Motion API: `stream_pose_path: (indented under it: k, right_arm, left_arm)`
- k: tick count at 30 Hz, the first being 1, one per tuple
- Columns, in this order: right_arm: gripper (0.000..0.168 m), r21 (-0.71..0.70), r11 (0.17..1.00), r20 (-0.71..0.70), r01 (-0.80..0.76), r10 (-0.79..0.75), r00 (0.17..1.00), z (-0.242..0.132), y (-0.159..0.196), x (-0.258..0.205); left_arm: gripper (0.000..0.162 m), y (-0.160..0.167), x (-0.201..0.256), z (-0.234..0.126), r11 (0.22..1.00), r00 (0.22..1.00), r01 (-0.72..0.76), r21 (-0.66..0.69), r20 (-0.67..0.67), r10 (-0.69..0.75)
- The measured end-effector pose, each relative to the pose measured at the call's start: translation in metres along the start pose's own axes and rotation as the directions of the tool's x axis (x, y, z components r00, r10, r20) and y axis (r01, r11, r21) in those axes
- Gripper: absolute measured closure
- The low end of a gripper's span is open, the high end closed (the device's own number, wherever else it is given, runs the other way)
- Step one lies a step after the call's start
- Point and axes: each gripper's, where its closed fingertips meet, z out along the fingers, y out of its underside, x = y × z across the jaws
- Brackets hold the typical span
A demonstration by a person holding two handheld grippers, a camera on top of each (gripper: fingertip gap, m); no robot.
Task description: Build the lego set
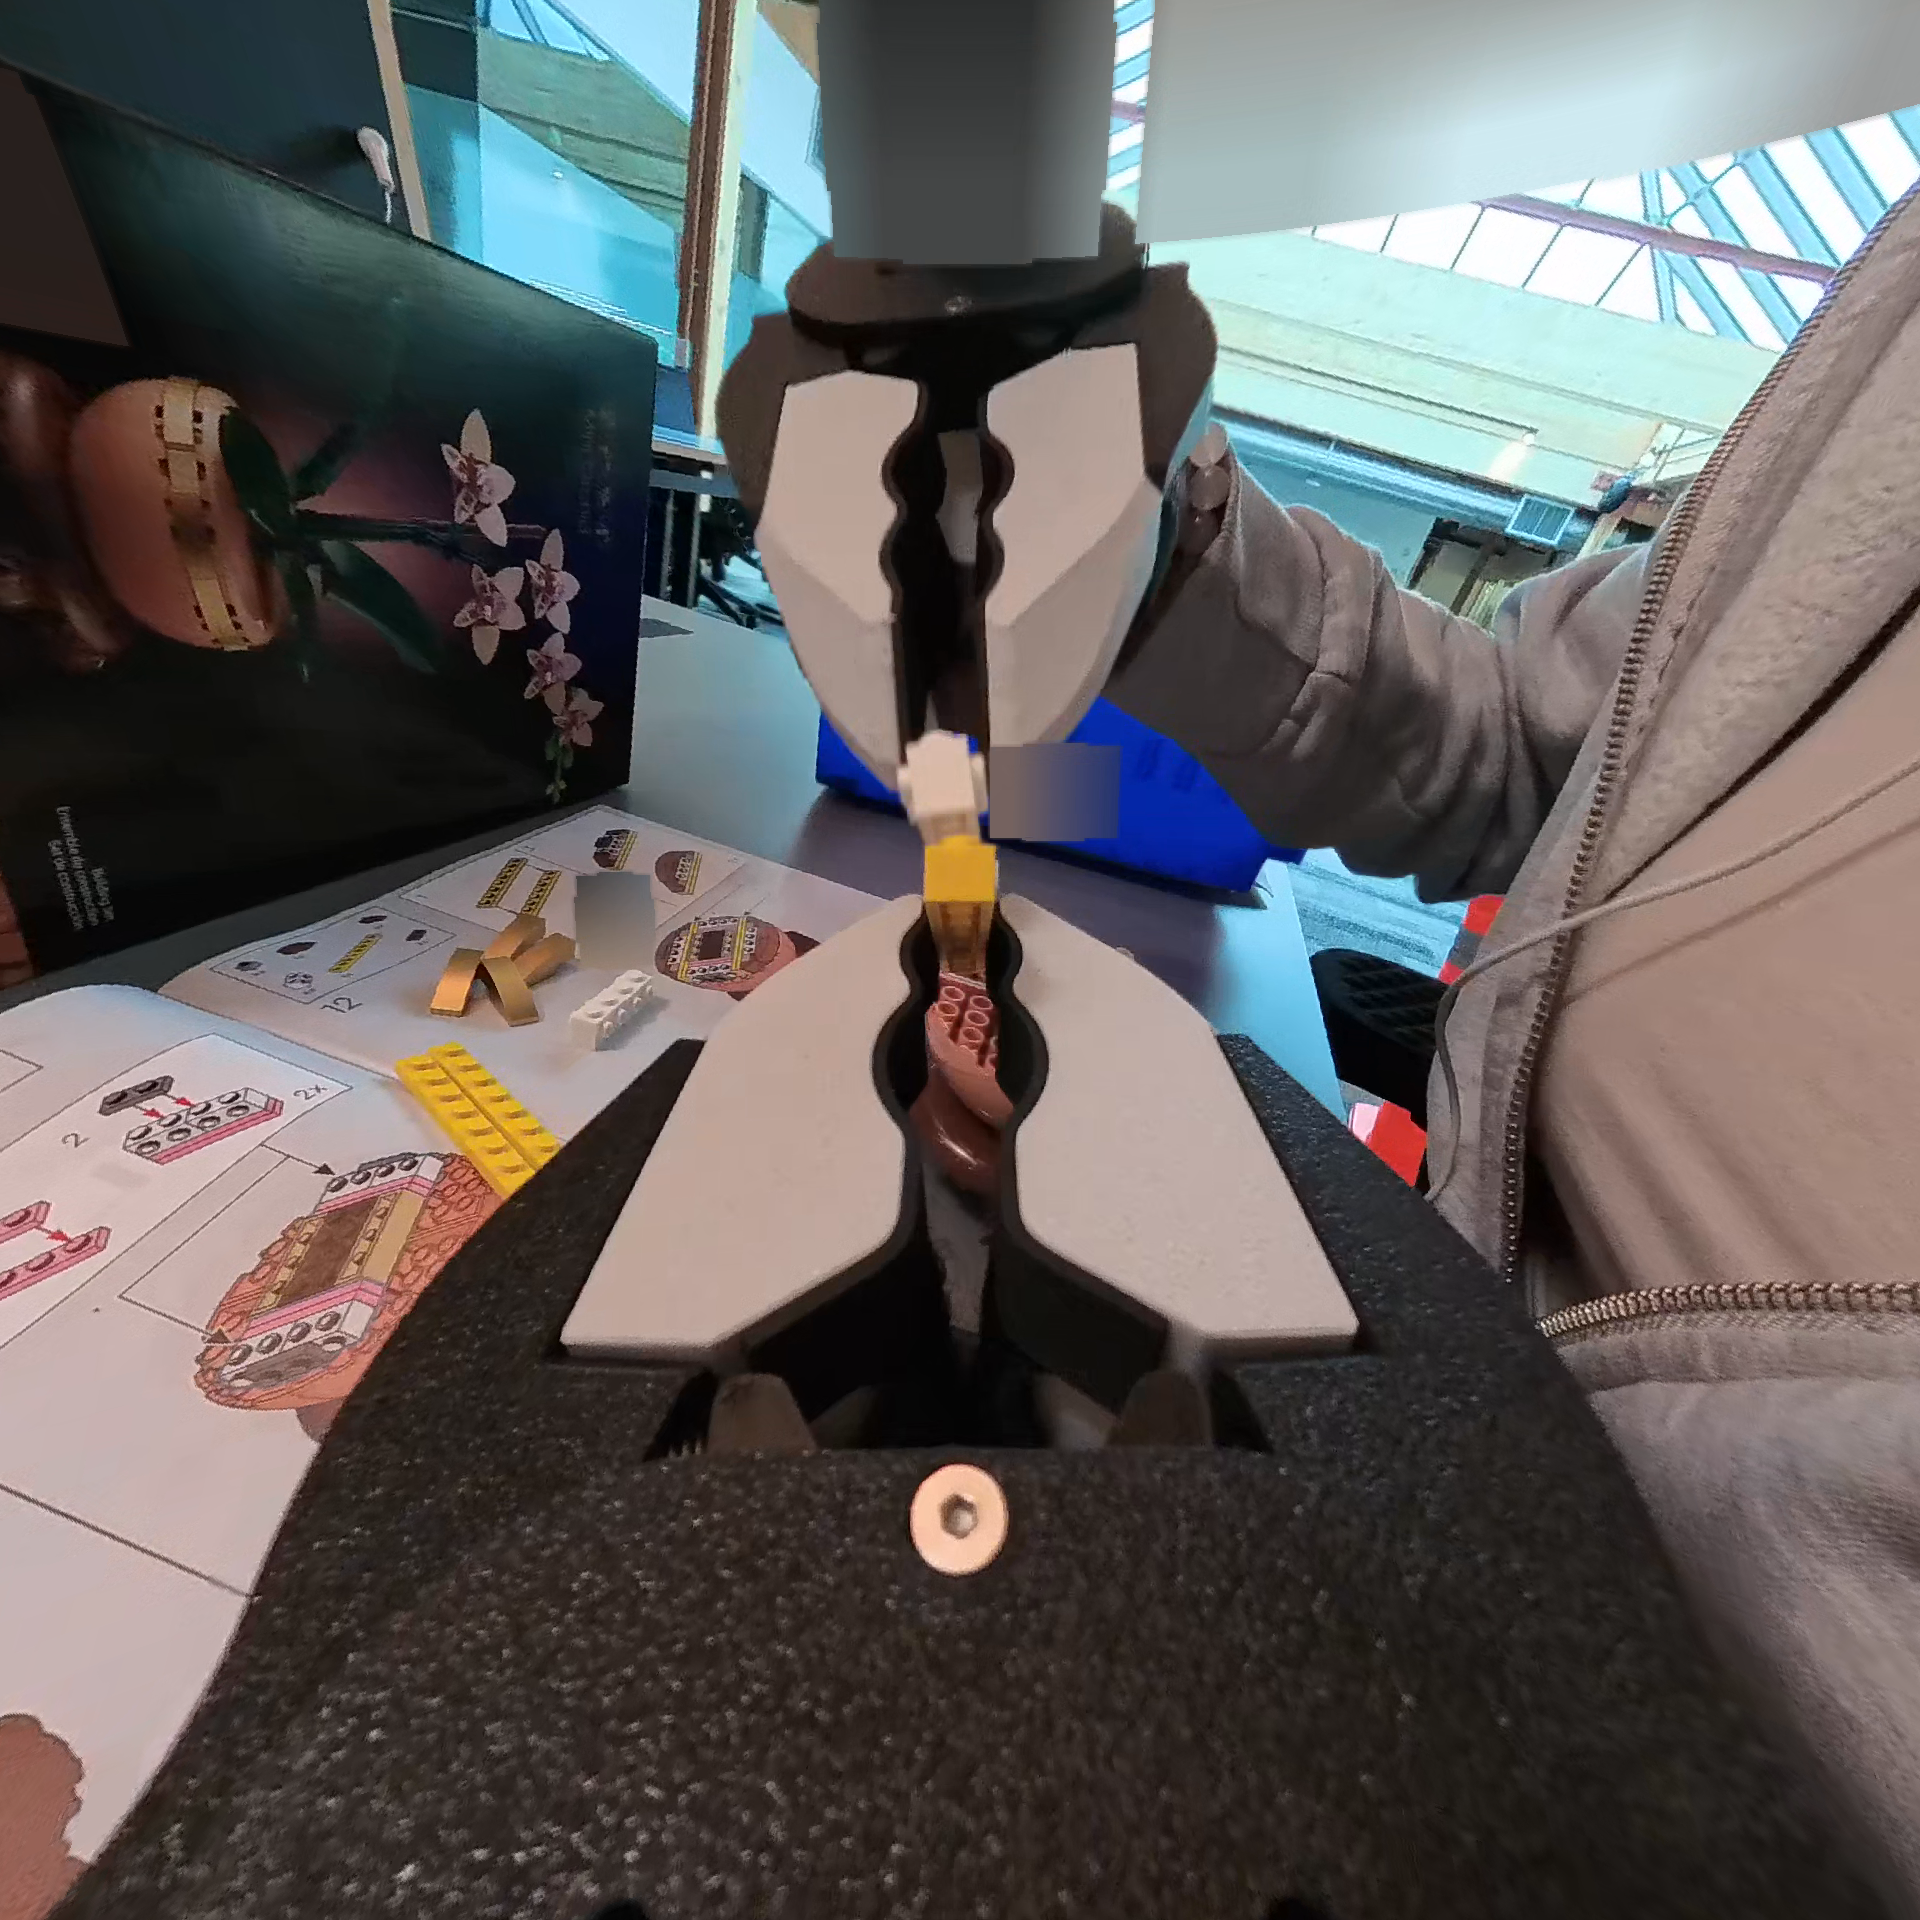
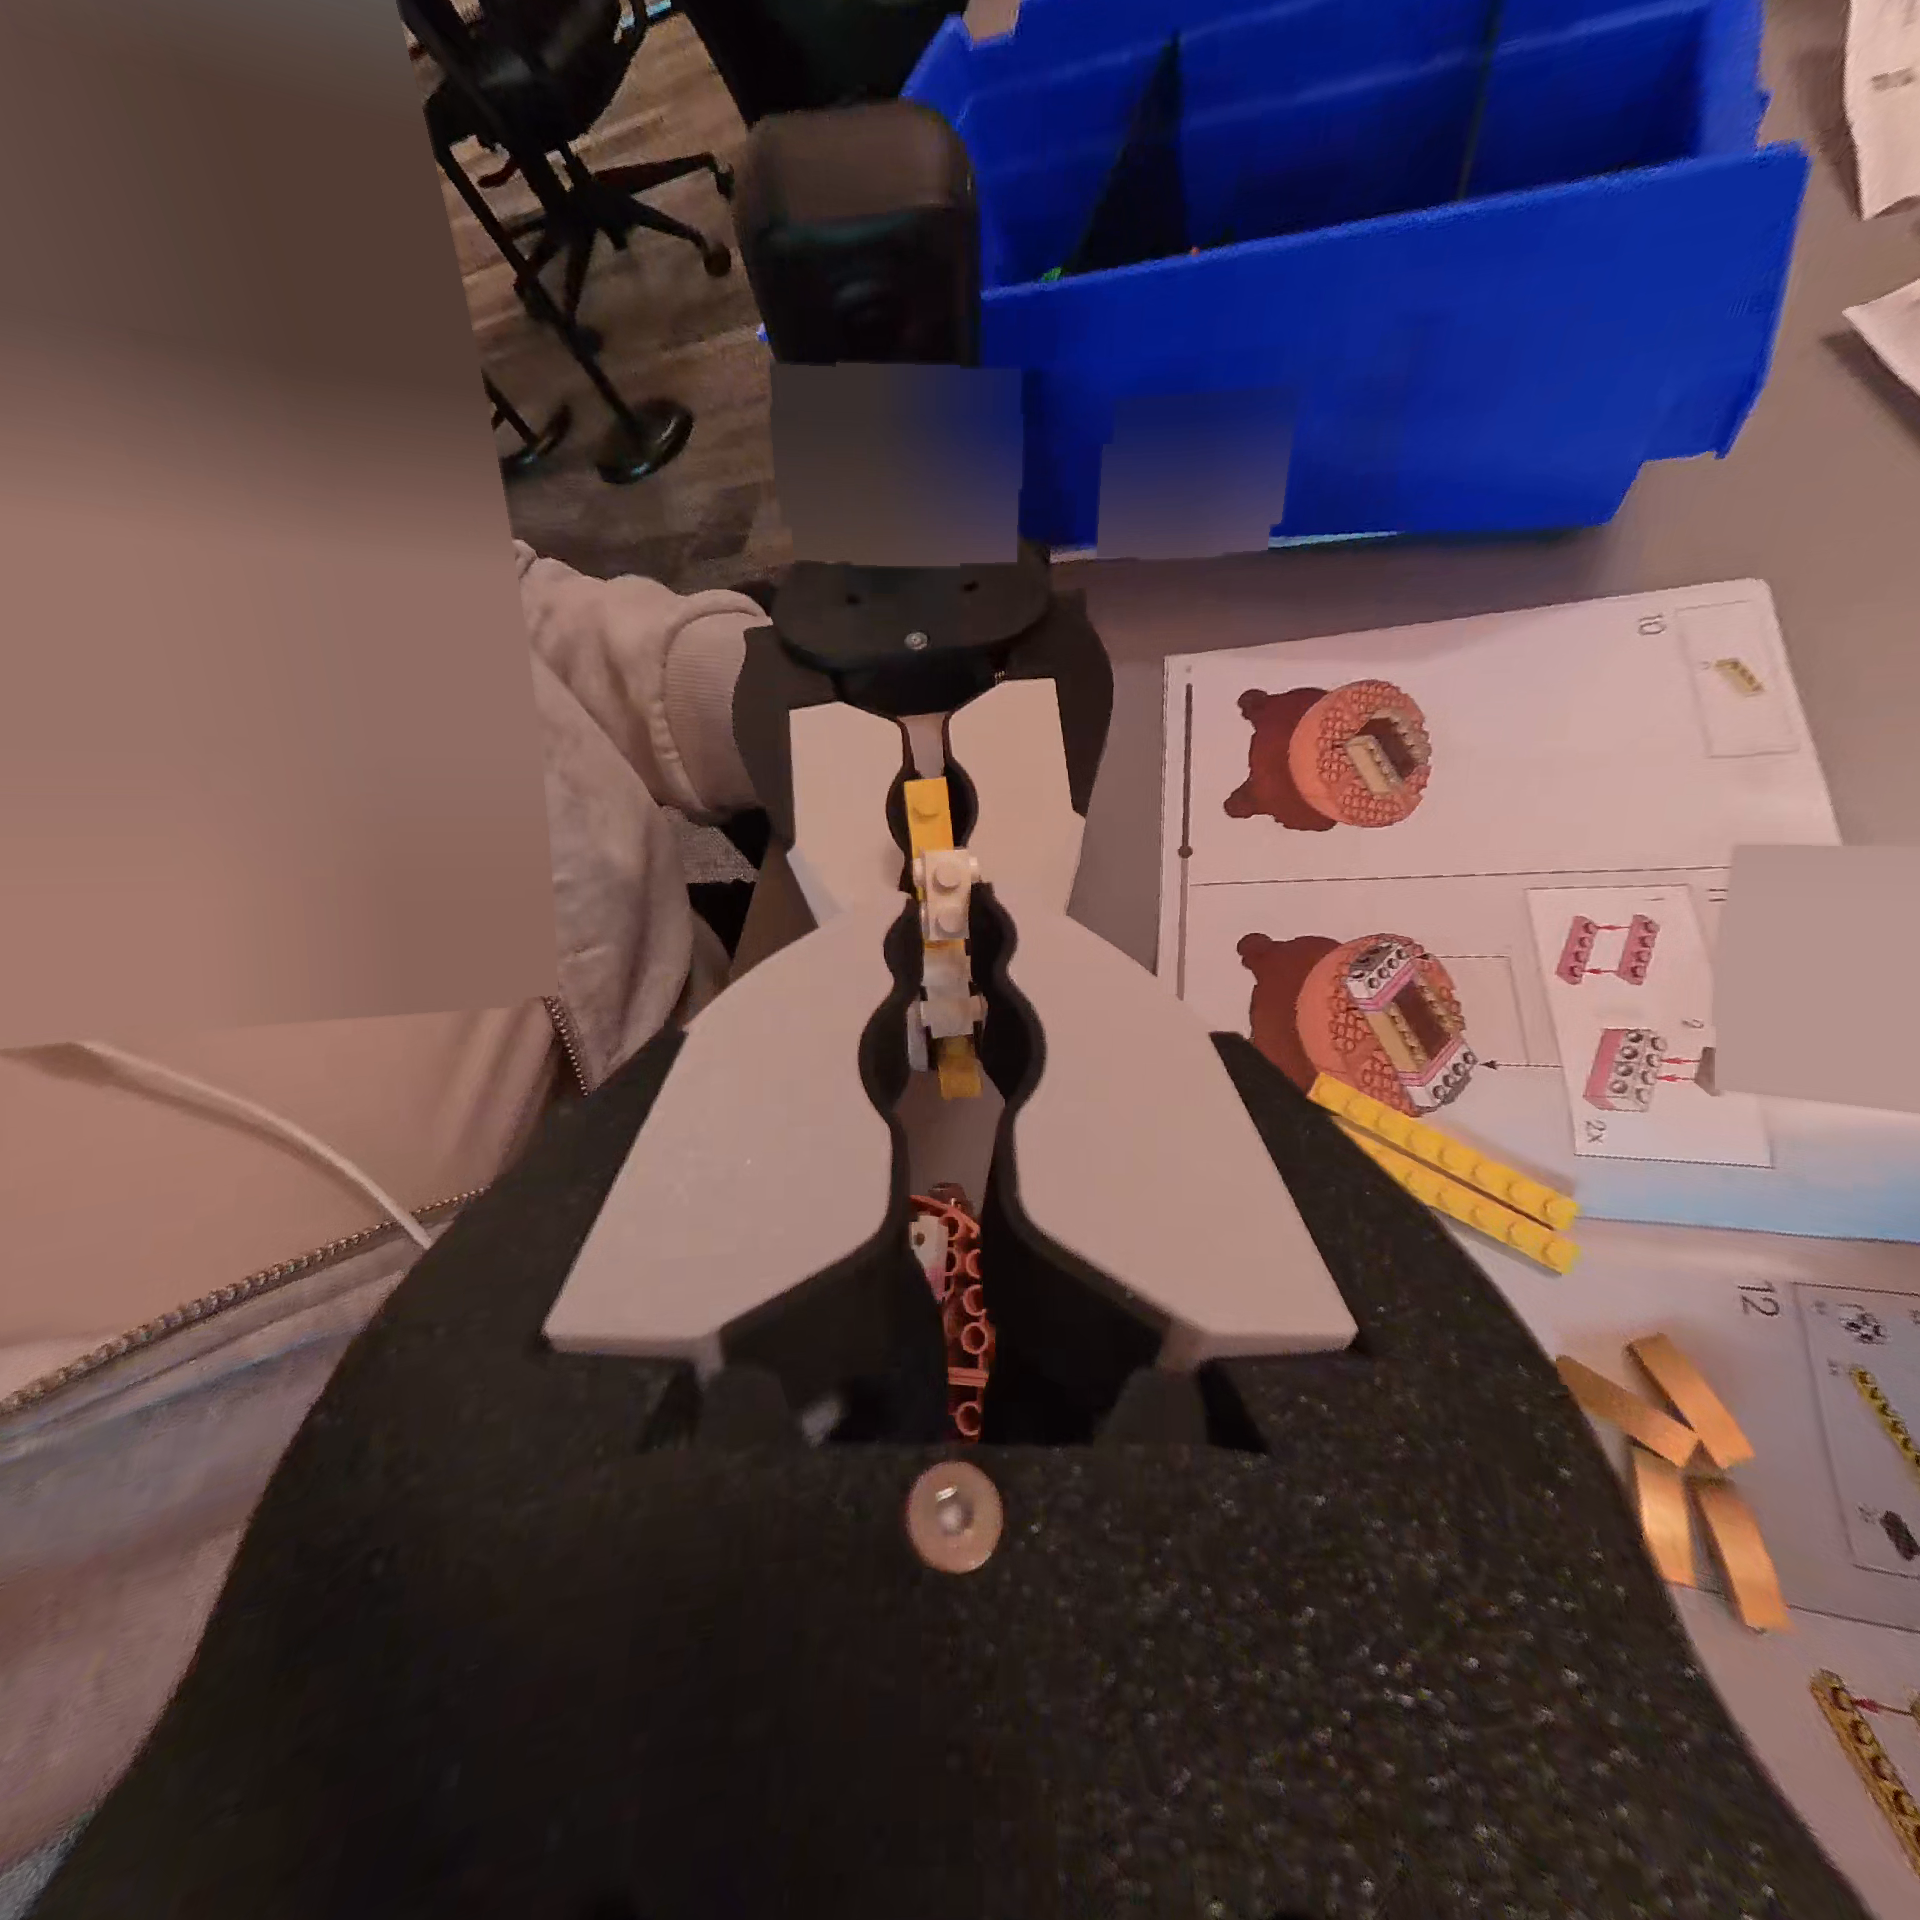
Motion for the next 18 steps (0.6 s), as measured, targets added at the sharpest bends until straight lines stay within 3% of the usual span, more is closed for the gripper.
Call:
stream_pose_path:
  k: [11, 18]
  right_arm:
    - [0.16, -0.092, 0.995, -0.053, 0.036, -0.041, 0.998, 0.004, 0.01, -0.002]
    - [0.16, -0.234, 0.968, -0.137, 0.095, -0.13, 0.982, 0.006, 0.022, 0.001]
  left_arm:
    - [0.155, 0.006, 0.001, 0.0, 0.997, 0.999, -0.04, -0.065, 0.027, 0.042]
    - [0.155, 0.018, -0.004, 0.002, 0.976, 0.993, -0.034, -0.216, 0.106, 0.058]
